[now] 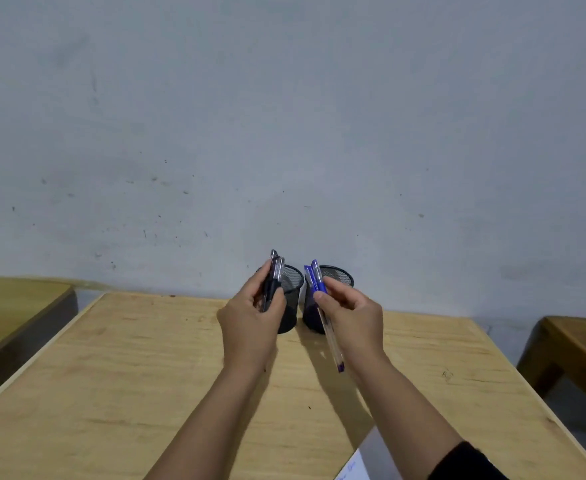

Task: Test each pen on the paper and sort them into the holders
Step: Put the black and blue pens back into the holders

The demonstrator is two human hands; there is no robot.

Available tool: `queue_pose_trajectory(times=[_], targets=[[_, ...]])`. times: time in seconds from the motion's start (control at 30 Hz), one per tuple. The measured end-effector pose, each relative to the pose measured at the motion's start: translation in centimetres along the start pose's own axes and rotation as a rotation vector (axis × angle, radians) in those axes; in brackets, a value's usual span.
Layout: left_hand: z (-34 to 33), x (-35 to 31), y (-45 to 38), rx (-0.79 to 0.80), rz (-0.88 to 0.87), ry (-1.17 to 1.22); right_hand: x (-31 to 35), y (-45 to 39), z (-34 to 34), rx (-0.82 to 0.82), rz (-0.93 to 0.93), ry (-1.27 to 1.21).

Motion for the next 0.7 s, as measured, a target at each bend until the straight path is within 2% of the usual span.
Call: queue_pose_trajectory(times=[0.27,0.5,0.7], targets=[[-4.0,-2.8,-9.0,-0.144,-0.047,0.121,4.2,-8.7,-2.4,0.004,0.133,-0.074],[-4.7,-0.1,-11.8,-0.319,-0.091,0.166,0.8,-12.4,-3.9,0.033,0.109,-0.098],[-5.1,1.3,-11.6,-0.336,-0.110,0.162,-0.9,-12.8,-4.0,0.075,0.120,-0.023]])
Point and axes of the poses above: each hand's wrist, its own y-axis away from the middle knuckle, its own z-axis out of the back of the hand, x = y × z, the point moved 8 cm from there along -y, towards the middle knuckle, and after that the axes turned 3 degrees about z, right-handed, at the moved point
